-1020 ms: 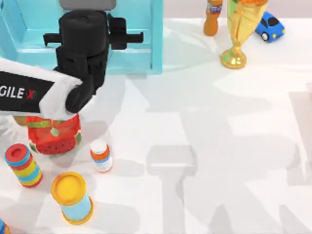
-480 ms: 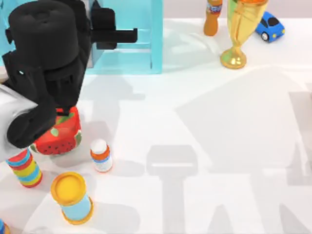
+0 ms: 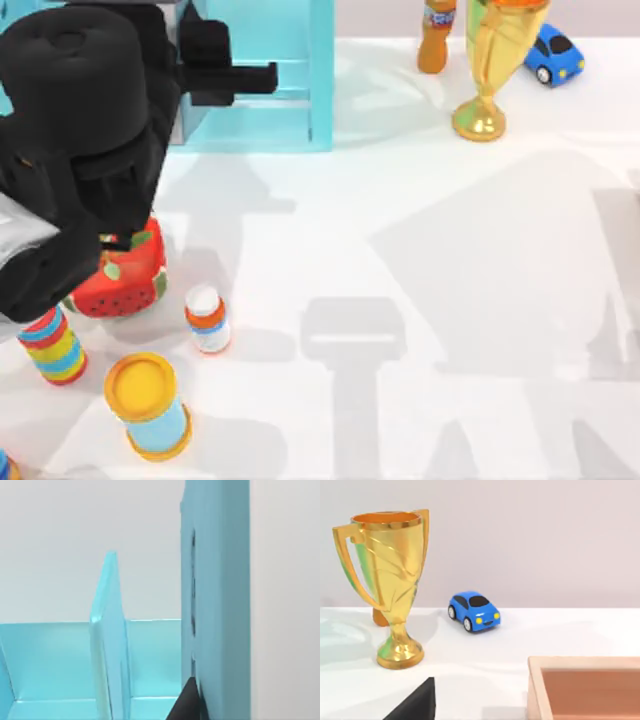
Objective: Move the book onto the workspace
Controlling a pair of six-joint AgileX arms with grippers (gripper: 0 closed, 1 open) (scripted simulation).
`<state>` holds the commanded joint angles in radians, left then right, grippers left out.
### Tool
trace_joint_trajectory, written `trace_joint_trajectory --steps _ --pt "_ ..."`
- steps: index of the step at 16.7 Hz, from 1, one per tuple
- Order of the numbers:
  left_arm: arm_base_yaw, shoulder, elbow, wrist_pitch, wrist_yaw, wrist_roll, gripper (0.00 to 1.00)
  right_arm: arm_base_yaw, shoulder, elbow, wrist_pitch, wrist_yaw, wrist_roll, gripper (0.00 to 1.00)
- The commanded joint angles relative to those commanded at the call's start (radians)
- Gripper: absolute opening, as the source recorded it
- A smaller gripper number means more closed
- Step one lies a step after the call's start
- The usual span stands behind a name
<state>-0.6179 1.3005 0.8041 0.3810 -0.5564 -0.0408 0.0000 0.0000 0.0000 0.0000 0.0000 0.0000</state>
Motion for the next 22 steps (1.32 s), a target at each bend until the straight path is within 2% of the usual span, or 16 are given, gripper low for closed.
trace_joint_trajectory --steps 4,8,13,22 --pt "-0.033 0.026 0.012 -0.028 -0.027 -0.098 0.0 0.0 0.0 0.0 0.0 0.0 0.0 1.0" --pt "-0.106 0.091 0.047 -0.1 -0.102 -0.359 0.0 0.0 0.0 0.0 0.0 0.0 0.0 1.0" --pt "-0.23 0.209 0.124 -0.23 -0.244 -0.841 0.0 0.0 0.0 0.0 0.0 0.0 0.0 1.0" --pt "-0.486 0.497 0.31 -0.541 -0.528 -1.861 0.0 0.0 0.0 0.0 0.0 0.0 0.0 1.0"
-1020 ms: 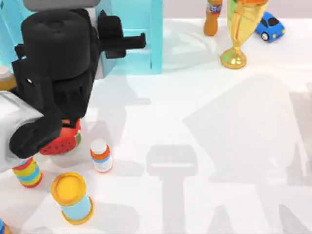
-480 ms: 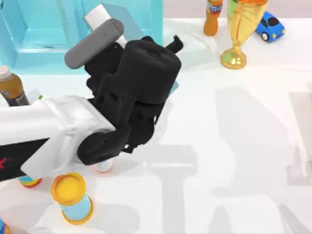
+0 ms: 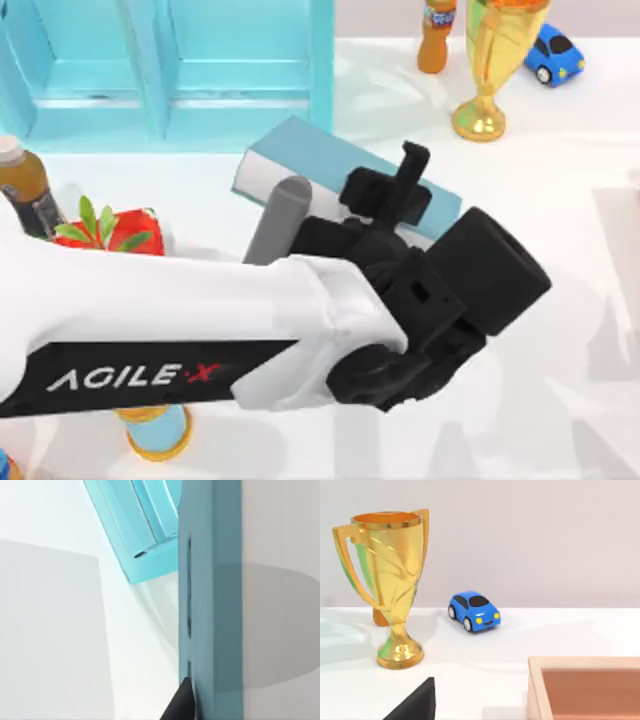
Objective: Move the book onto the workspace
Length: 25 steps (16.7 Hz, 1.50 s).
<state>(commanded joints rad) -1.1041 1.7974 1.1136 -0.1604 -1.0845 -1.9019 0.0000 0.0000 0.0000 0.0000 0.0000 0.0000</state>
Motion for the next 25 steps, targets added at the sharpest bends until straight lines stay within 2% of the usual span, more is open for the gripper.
trace_joint_trajectory --steps 5,10,13,25 --pt "-0.138 0.154 0.096 -0.164 -0.122 -0.483 0.0 0.0 0.0 0.0 0.0 0.0 0.0 1.0" --pt "-0.241 0.25 0.167 -0.265 -0.198 -0.777 0.0 0.0 0.0 0.0 0.0 0.0 0.0 1.0" --pt "-0.263 0.266 0.182 -0.284 -0.212 -0.83 0.0 0.0 0.0 0.0 0.0 0.0 0.0 1.0" --pt "-0.275 0.269 0.195 -0.338 -0.216 -0.876 0.0 0.0 0.0 0.0 0.0 0.0 0.0 1.0"
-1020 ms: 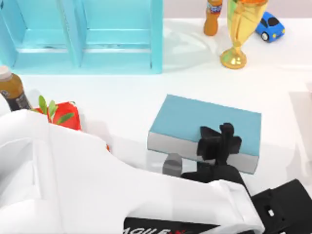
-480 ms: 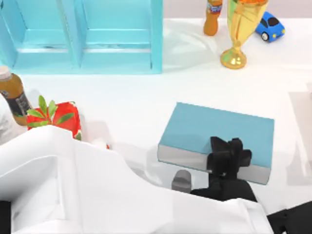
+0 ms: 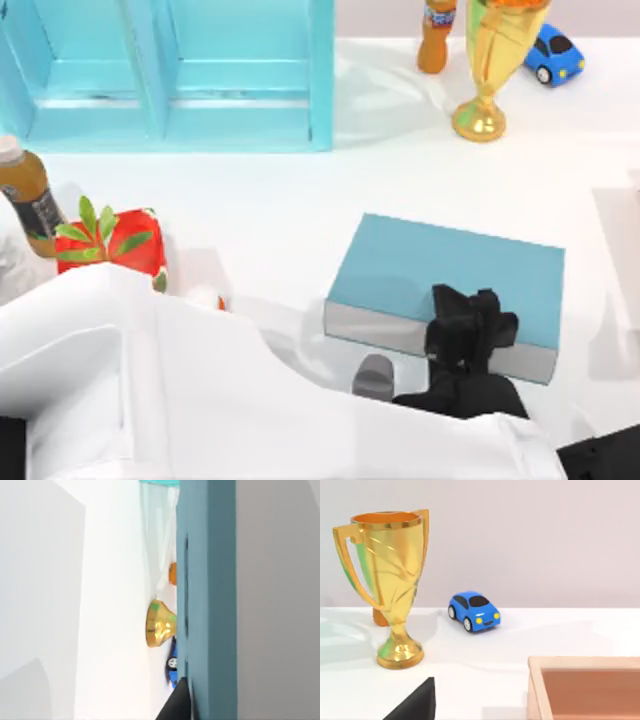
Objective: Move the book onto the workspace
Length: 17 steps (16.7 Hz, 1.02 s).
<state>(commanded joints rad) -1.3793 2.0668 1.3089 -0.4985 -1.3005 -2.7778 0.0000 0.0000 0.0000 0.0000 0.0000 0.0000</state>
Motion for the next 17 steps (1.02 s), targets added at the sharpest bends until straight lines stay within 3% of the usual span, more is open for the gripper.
trace_joint_trajectory --steps 13,17 --pt "0.005 0.062 -0.047 0.11 0.005 0.007 0.0 0.0 0.0 0.0 0.0 0.0 0.0 1.0" --pt "0.005 0.062 -0.047 0.11 0.005 0.007 0.3 0.0 0.0 0.0 0.0 0.0 0.0 1.0"
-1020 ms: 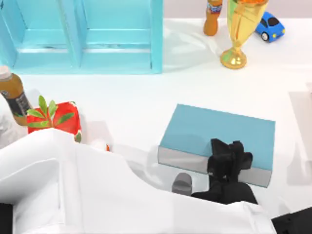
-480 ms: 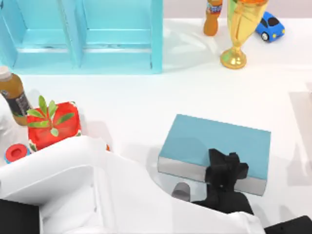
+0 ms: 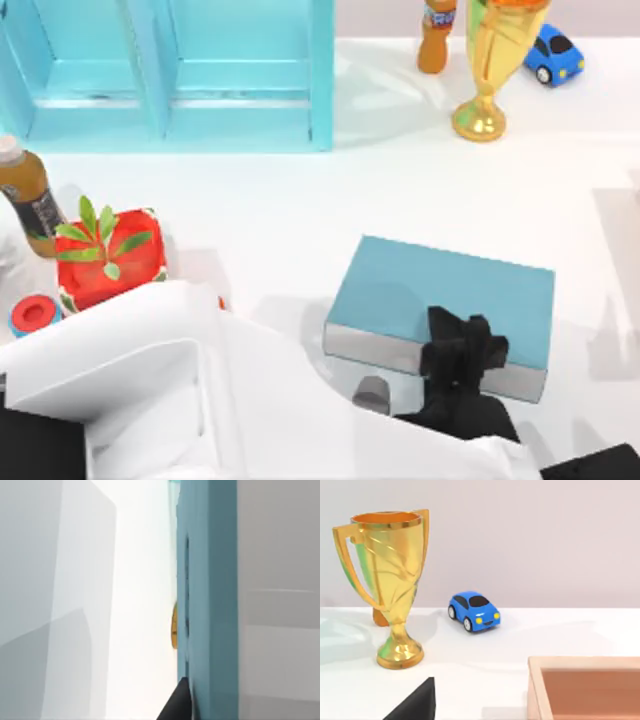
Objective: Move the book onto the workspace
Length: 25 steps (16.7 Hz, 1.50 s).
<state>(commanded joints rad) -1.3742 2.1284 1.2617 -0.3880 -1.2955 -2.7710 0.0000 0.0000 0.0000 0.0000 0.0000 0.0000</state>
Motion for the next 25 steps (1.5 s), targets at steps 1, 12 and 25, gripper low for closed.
trace_joint_trajectory --steps 1,12,25 --pt "0.0 0.0 0.0 0.0 0.0 0.0 0.38 0.0 0.0 0.0 0.0 0.0 0.0 1.0" --pt "0.0 0.0 0.0 0.0 0.0 0.0 1.0 0.0 0.0 0.0 0.0 0.0 0.0 1.0" --pt "-0.055 0.061 0.046 -0.214 0.025 -0.191 1.0 0.0 0.0 0.0 0.0 0.0 0.0 1.0"
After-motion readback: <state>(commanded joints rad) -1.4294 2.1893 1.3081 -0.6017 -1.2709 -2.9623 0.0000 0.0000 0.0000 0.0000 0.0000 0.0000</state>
